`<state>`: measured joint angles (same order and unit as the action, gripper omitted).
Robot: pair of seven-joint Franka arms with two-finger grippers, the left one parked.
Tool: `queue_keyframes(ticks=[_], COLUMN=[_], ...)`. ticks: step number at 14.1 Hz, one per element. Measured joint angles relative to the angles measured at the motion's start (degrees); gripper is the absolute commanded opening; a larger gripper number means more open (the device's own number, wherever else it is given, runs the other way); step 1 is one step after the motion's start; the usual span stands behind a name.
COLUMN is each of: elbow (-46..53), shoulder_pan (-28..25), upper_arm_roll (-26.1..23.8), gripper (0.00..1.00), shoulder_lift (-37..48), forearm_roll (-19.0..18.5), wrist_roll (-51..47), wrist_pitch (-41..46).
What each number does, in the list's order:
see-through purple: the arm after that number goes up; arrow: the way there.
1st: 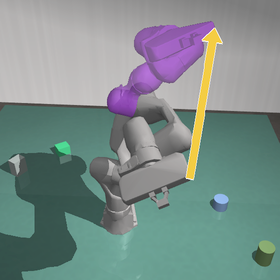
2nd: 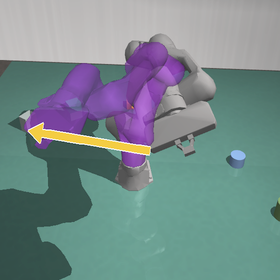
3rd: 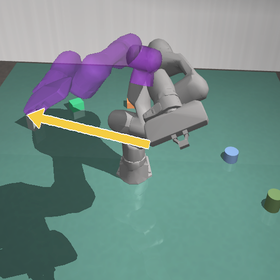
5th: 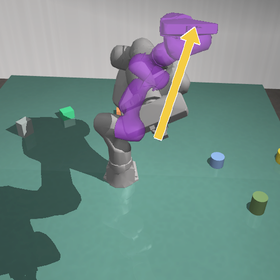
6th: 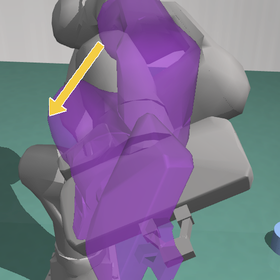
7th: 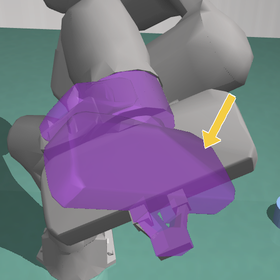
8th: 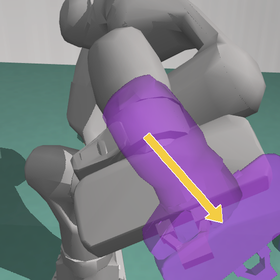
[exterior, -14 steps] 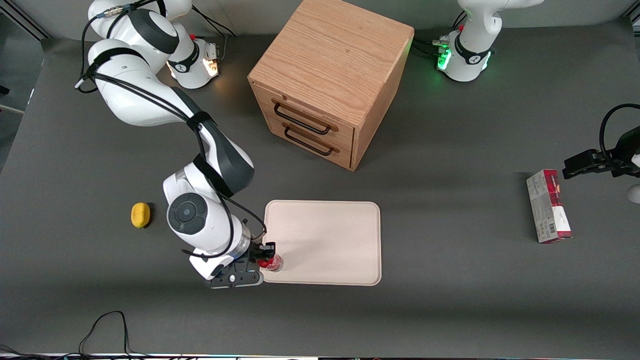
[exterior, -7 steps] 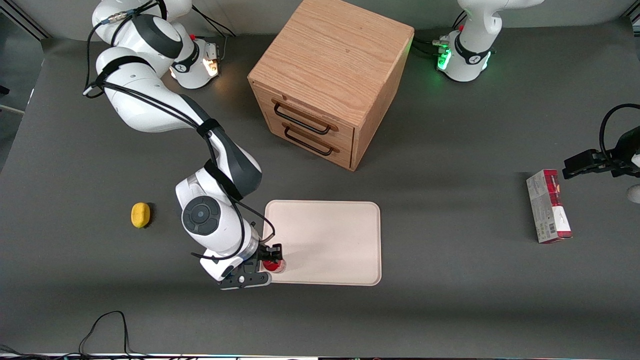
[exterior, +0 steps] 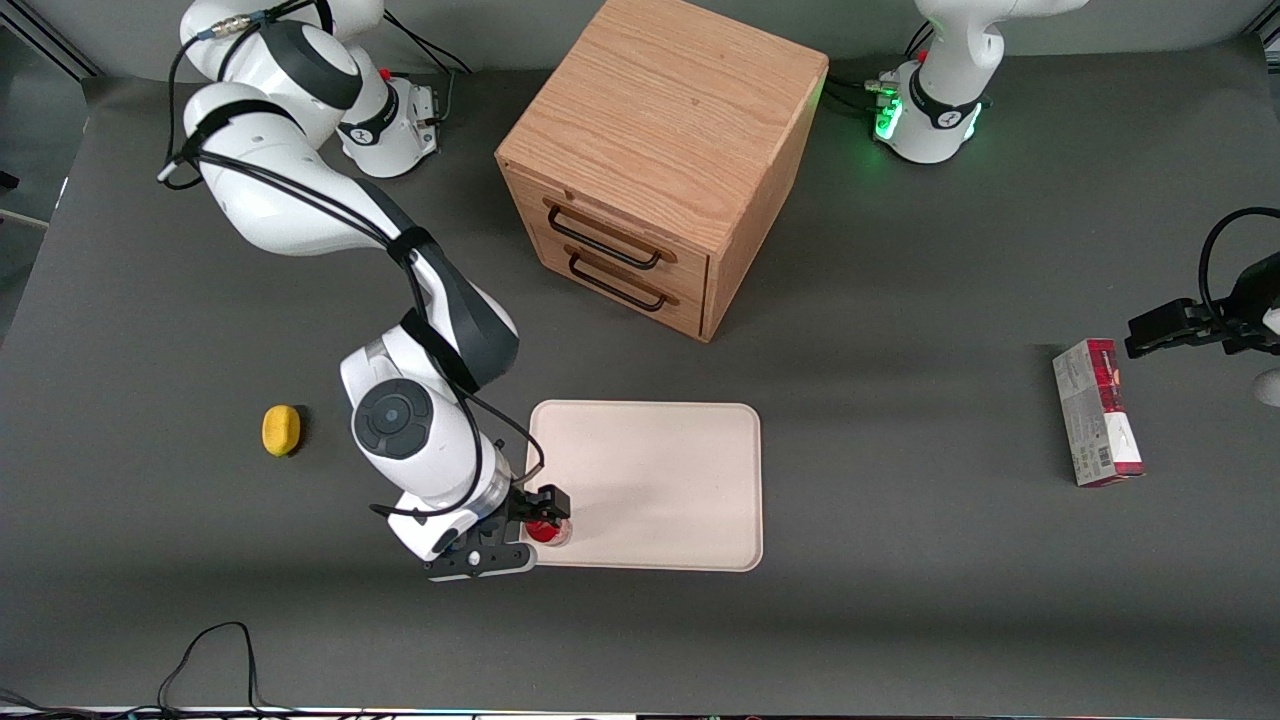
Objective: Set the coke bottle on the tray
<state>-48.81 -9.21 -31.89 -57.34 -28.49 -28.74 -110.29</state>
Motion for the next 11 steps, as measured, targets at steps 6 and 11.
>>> queue_keyframes(ticks=[6,11], elbow=[-15.09,-35.41], shoulder_pan=[0.43,3.62], upper_arm_roll=[19.9,27.81], gripper=[1.0,1.0], shoulder_lift=[20.2,43.08], forearm_roll=[23.72,27.02], wrist_roll=[11.26,14.42], wrist_pitch=[6.86,11.46])
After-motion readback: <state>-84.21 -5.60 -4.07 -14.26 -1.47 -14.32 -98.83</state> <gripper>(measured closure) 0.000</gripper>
